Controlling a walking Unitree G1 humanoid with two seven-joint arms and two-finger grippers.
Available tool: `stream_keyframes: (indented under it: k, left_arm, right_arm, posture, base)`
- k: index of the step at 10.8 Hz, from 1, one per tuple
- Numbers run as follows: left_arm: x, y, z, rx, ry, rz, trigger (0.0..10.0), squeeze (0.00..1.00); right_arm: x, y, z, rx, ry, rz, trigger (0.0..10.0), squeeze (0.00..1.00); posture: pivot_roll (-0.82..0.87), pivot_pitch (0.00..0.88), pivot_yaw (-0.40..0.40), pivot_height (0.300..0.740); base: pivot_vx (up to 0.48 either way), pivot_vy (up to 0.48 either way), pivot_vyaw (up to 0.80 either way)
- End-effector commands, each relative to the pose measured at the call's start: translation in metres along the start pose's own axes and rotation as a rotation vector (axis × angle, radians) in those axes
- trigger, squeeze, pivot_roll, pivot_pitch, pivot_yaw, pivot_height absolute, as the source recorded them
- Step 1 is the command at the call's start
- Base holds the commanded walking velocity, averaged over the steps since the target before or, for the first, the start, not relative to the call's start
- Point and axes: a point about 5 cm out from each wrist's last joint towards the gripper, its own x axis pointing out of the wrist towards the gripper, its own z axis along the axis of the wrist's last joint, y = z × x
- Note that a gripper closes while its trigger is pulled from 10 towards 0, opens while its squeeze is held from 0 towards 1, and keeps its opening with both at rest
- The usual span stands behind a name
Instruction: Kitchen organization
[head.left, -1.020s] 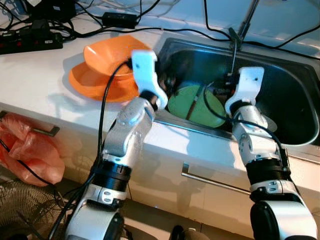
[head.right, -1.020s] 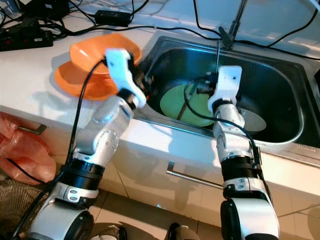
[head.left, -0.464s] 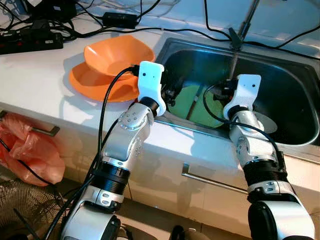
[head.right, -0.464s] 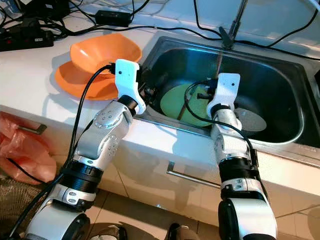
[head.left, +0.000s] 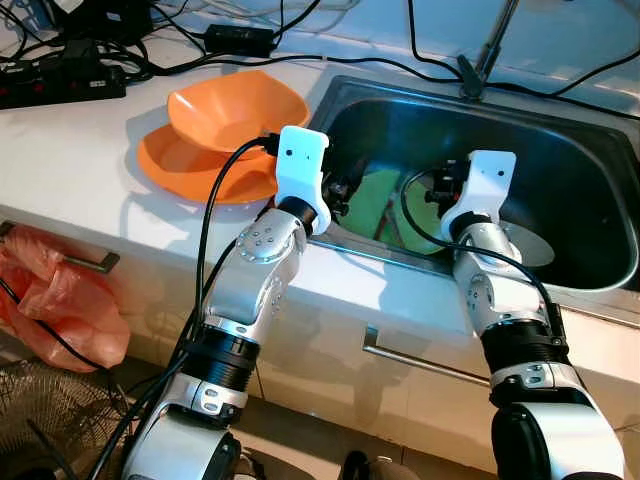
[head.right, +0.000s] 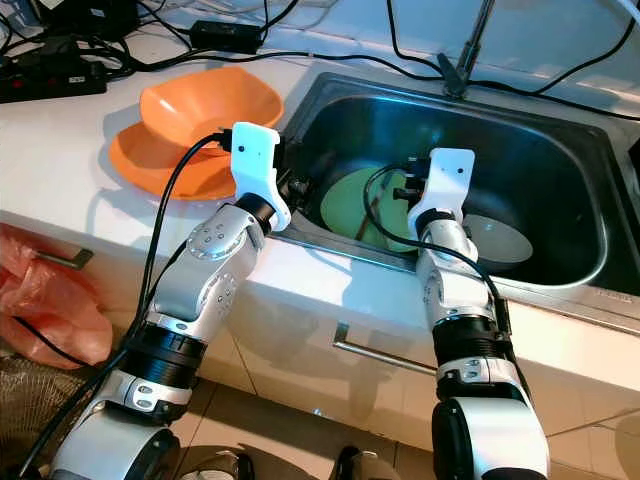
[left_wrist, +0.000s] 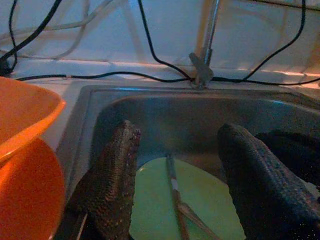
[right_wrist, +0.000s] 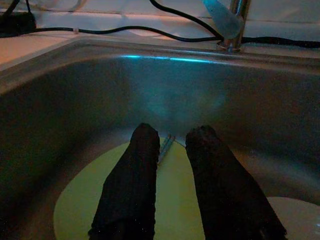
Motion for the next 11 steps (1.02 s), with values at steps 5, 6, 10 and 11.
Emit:
stream_keyframes:
  k: [5, 6, 10, 11]
  left_arm:
    - [0.001, 0.004, -0.001, 0.015, 0.005, 0.025, 10.0, 0.0]
    - [0.0, 0.006, -0.002, 0.015, 0.005, 0.035, 10.0, 0.0]
    - [0.002, 0.025, 0.009, 0.022, -0.07, 0.141, 10.0, 0.0]
    - [0.001, 0.027, 0.01, 0.026, -0.079, 0.154, 10.0, 0.0]
  right_arm:
    - [-0.003, -0.001, 0.001, 0.023, -0.025, -0.013, 10.0, 0.0]
    - [-0.003, -0.003, 0.004, 0.027, -0.038, -0.018, 10.0, 0.0]
    - [-0.005, -0.007, 0.017, 0.038, -0.115, -0.012, 10.0, 0.0]
    - [-0.005, -0.006, 0.018, 0.035, -0.119, -0.009, 10.0, 0.0]
  posture:
    - [0.03, 0.133, -0.027, 0.74]
    - [0.03, 0.133, -0.025, 0.74]
    - [0.01, 0.119, -0.016, 0.74]
    - [0.01, 0.119, -0.017, 0.74]
  base:
    - [0.0, 0.0, 0.0]
    - [0.0, 0.0, 0.0]
    - [0.0, 0.0, 0.0]
    - [0.0, 0.0, 0.0]
